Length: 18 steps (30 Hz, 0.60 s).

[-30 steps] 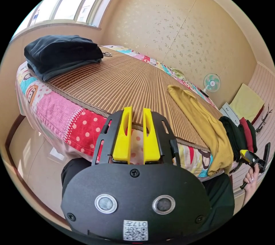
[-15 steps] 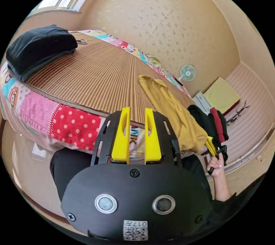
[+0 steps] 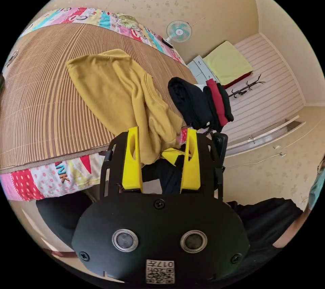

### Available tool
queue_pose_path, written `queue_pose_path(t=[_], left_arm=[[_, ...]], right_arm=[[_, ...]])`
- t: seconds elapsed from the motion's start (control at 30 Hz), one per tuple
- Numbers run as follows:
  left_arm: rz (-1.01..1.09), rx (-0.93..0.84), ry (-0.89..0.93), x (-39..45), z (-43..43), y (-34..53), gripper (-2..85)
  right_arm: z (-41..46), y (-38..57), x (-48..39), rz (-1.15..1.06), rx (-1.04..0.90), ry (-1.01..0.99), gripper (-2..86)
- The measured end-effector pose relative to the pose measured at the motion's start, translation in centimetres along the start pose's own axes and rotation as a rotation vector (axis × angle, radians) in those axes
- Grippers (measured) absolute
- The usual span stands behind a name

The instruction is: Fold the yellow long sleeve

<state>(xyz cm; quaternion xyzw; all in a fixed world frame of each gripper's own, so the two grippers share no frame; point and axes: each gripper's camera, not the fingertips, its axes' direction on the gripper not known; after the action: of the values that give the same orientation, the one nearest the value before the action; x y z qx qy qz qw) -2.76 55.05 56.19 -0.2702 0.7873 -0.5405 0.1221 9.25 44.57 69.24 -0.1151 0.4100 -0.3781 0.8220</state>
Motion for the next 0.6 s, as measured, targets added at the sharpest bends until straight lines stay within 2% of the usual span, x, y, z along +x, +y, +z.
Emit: queue_pose_path(t=[0.07,0.13,0.27,0.3,0.4,0.5,0.6], left_arm=[[-0.024,-0.019,0.077,-0.2,1.9,-0.5,18.4],[-0.037,0.011,0.128,-0.2,2.5,-0.2,17.9],[-0.05,0.042,0.118,0.0,3.8,1.1,16.9],[-0.05,0.045,0.127,0.1,4.1,1.3,16.9],[-0.045,0.048,0.141,0.9,5.5,1.6,17.0],[0.0,0.03,0.137,3.1,6.6,1.3,17.3],[0.025,-0.011,0.091,5.5,8.2,0.9,17.8]], right_arm=[[-1.0,0.2,-0.8,-0.033,0.036,0.052,1.3],[-3.8,1.2,-2.6,-0.13,0.16,0.16,2.2],[-7.2,3.1,-4.1,-0.219,0.362,0.369,5.4],[-7.4,3.1,-3.7,-0.214,0.359,0.398,7.2],[-5.8,1.8,-1.7,-0.172,0.211,0.297,9.3],[-3.6,1.1,-1.1,-0.191,0.141,0.208,9.1],[-1.5,0.3,-1.5,-0.211,0.085,0.206,8.1]])
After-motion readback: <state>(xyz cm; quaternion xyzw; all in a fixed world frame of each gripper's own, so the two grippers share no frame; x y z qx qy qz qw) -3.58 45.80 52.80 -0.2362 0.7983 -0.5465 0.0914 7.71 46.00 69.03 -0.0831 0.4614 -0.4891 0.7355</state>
